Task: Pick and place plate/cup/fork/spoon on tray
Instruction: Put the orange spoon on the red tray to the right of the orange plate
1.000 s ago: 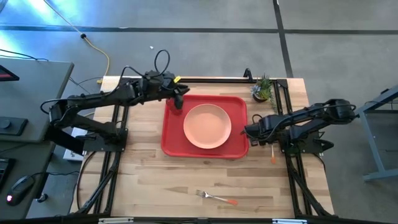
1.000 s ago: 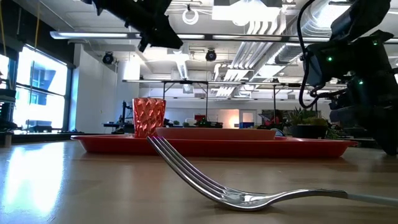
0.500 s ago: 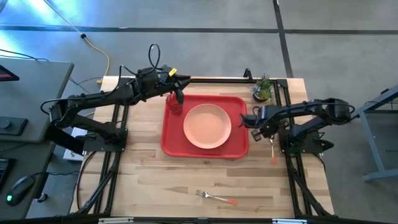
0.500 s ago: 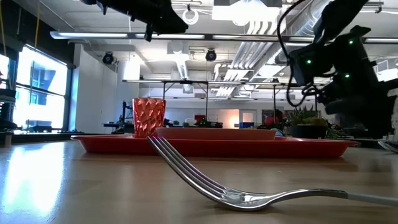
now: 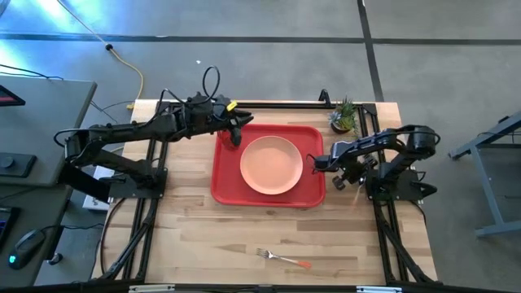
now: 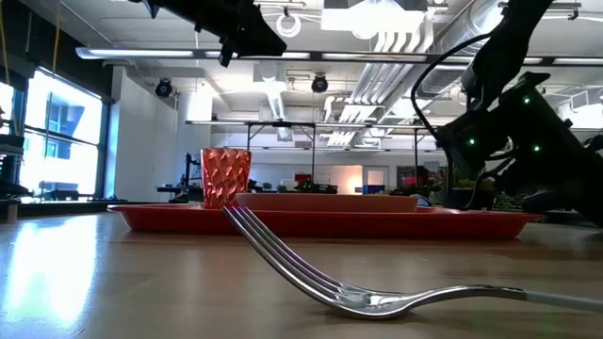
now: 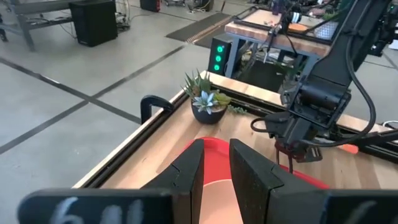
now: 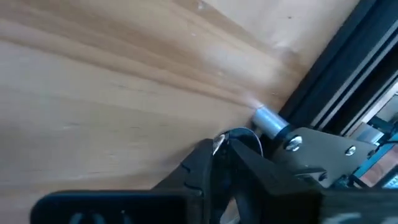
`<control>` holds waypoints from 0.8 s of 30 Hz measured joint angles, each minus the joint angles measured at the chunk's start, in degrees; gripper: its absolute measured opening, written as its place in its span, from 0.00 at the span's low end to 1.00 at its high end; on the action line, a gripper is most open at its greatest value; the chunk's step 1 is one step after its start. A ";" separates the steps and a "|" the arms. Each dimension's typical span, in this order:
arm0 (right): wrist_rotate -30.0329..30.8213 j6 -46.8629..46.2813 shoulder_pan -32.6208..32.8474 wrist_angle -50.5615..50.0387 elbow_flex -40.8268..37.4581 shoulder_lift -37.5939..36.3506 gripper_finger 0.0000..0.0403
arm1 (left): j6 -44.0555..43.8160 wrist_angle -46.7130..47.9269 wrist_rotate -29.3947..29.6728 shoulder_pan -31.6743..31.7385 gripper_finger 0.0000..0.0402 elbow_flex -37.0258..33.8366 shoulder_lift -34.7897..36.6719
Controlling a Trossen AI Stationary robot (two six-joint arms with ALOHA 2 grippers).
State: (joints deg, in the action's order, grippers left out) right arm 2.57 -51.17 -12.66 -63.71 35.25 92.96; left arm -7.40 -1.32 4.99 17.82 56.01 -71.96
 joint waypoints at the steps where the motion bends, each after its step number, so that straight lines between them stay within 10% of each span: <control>1: -0.46 -0.24 0.36 0.55 0.36 0.07 0.11 | 0.03 0.00 0.04 -0.06 0.16 0.00 0.00; 13: 2.25 -2.80 4.61 2.40 14.48 -7.73 0.07 | 0.13 -0.01 0.63 0.60 0.16 0.00 0.00; 24: -0.16 -5.46 7.92 -0.21 9.06 -9.13 0.14 | 0.11 0.53 0.61 0.23 0.16 0.00 0.00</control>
State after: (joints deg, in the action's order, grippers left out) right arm 2.41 -56.63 -4.73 -63.91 44.31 83.83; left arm -7.29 -0.79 5.61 18.05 56.01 -71.96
